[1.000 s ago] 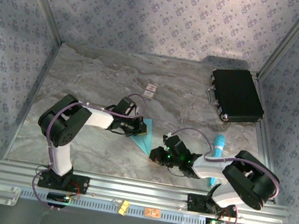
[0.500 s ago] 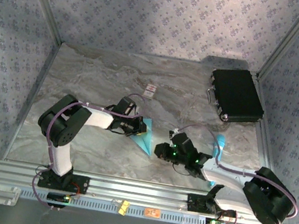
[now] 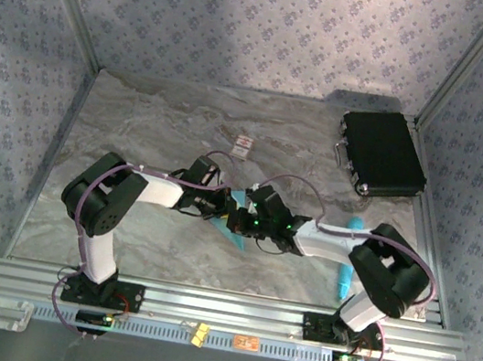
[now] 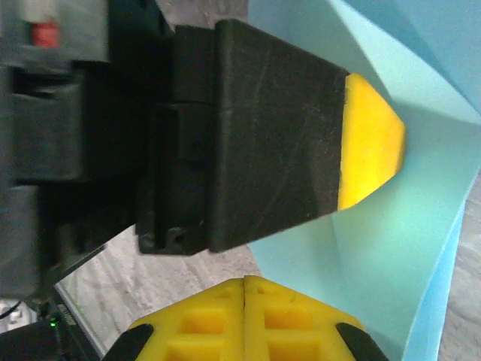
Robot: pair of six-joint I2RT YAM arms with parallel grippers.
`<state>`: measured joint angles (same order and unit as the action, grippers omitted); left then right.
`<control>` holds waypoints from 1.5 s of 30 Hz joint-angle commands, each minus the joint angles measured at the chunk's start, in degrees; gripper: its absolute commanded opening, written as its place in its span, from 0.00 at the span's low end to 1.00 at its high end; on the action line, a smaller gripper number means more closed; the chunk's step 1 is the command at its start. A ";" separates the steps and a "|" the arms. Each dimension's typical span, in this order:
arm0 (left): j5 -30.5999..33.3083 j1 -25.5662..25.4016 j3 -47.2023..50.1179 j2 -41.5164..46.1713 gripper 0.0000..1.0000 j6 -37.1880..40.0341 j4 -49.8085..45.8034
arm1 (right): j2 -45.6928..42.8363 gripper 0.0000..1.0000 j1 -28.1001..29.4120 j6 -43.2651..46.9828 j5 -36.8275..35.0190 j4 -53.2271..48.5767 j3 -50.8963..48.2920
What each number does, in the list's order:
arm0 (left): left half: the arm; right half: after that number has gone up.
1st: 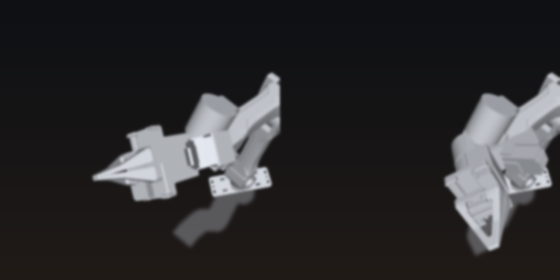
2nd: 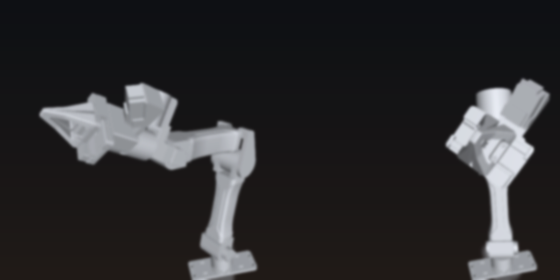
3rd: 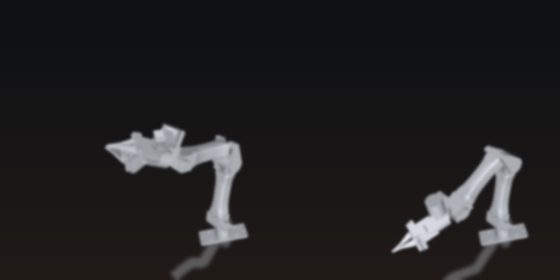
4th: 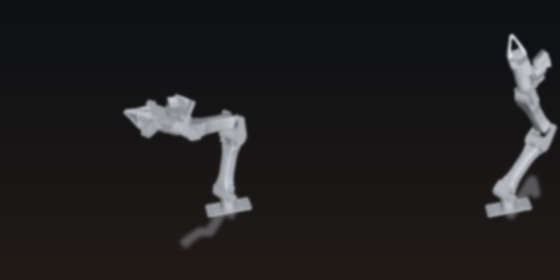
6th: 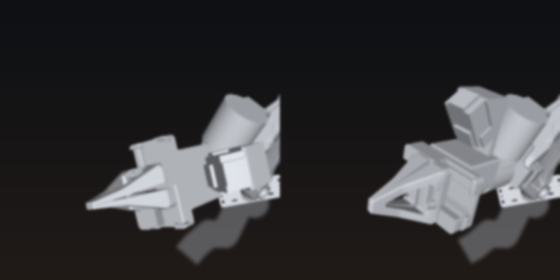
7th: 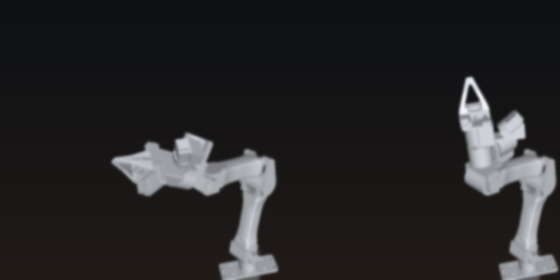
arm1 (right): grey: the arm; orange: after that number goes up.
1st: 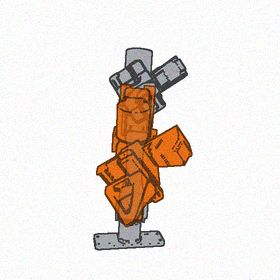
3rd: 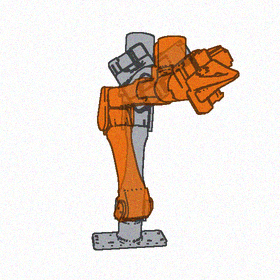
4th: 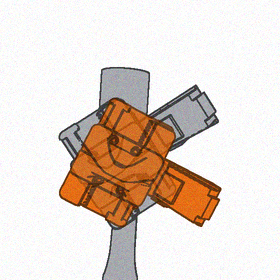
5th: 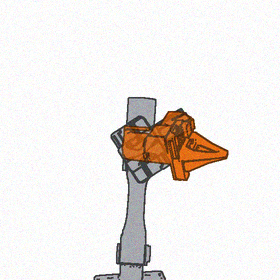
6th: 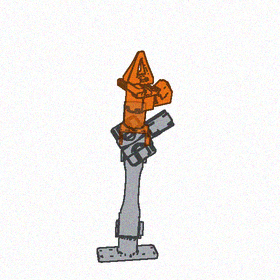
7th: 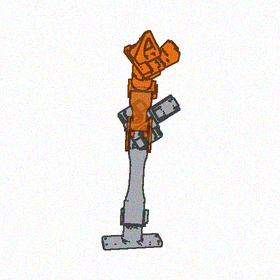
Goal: Fold a paper plane with a square sheet of paper (pick it up from the middle)
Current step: Fourth fold the wing at the center of the table.
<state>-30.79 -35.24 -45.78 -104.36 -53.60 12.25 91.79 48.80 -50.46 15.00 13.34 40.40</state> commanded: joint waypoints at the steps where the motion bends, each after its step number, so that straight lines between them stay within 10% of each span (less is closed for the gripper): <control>1: 3.78 0.66 1.57 -1.13 0.02 1.30 -3.71 | 2.17 0.05 0.31 1.64 0.65 -3.43 1.23; 45: 3.98 1.77 2.36 -1.11 0.02 1.31 -3.73 | -5.45 0.05 6.42 -7.59 -2.80 5.21 -18.65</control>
<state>-31.77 -34.76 -45.41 -104.36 -53.60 12.56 87.37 53.54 -56.53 12.01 25.04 24.49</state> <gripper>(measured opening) 0.049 0.055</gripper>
